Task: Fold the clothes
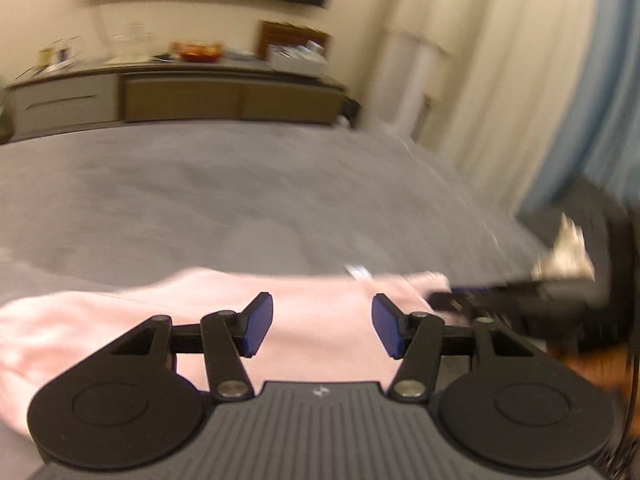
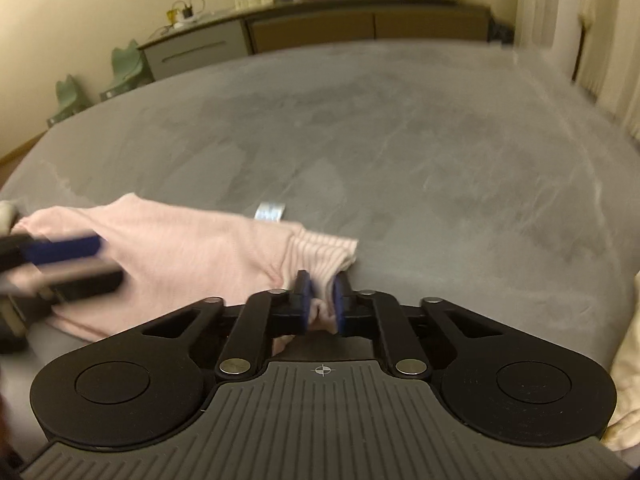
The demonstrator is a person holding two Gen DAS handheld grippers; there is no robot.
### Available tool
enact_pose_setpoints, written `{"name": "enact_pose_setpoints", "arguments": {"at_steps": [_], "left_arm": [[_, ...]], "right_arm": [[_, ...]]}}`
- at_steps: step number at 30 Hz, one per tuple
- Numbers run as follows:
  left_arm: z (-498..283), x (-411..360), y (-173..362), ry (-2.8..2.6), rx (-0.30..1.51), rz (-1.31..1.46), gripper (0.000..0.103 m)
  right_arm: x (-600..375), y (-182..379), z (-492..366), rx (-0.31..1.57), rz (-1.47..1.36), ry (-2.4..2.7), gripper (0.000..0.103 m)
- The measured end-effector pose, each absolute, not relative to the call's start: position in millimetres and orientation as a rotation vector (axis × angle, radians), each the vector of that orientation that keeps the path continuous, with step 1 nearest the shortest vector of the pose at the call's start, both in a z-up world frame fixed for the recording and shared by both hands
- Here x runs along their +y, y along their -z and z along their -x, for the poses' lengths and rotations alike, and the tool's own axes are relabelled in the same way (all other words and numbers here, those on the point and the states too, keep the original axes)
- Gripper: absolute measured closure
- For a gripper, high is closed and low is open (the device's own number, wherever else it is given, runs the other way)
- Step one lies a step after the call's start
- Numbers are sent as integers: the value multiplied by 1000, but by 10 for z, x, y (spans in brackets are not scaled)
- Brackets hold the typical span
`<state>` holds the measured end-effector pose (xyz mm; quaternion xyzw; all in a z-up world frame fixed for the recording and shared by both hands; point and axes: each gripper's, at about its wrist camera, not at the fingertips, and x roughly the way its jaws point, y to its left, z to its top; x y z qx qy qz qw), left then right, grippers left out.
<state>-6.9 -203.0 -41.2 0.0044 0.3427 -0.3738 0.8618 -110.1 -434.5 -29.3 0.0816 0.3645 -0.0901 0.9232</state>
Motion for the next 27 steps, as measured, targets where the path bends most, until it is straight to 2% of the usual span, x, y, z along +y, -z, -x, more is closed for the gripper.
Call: {"name": "enact_pose_setpoints", "arguments": {"at_steps": [6, 8, 9, 10, 15, 20, 24, 27], "left_arm": [[-317, -1337, 240, 606, 752, 187, 48], [-444, -1212, 300, 566, 804, 223, 49], [-483, -1159, 329, 552, 832, 242, 49], [-504, -1115, 363, 550, 856, 262, 49], [-432, -981, 412, 564, 898, 263, 49], [-443, -957, 423, 573, 899, 230, 49], [-480, -1011, 440, 575, 898, 209, 49], [-478, -1030, 474, 562, 895, 176, 49]], "right_arm": [[-3497, 42, 1234, 525, 34, 73, 93], [-3202, 72, 1198, 490, 32, -51, 67], [-3142, 84, 1180, 499, 31, -83, 40], [-3120, 86, 1175, 505, 25, -98, 37], [-3478, -37, 1276, 478, -91, -12, 48], [-3672, 11, 1343, 539, -85, 14, 49], [-3367, 105, 1331, 573, 86, -109, 36], [-3156, 210, 1226, 617, 175, -142, 35]]}}
